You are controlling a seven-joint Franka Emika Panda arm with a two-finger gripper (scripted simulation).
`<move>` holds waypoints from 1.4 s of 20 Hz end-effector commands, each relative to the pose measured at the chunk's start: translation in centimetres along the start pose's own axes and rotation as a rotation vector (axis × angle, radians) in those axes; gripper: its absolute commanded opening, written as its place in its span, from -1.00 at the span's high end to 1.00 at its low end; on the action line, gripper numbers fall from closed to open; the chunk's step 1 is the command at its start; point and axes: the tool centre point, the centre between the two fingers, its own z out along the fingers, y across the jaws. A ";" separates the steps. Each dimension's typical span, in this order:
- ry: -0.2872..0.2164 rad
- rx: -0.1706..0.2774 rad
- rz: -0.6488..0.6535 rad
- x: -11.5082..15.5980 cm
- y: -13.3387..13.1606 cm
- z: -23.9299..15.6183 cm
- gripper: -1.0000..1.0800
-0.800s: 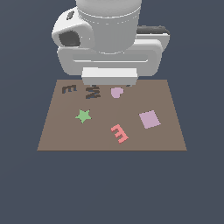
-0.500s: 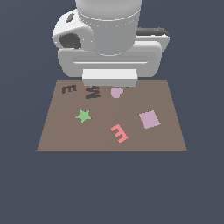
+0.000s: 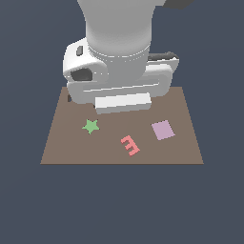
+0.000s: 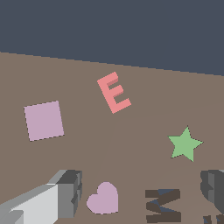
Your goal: Insert a designated object into the corresponding slot on a board.
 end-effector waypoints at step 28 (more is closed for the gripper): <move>-0.014 -0.004 -0.452 7.6 -1.7 9.6 -0.92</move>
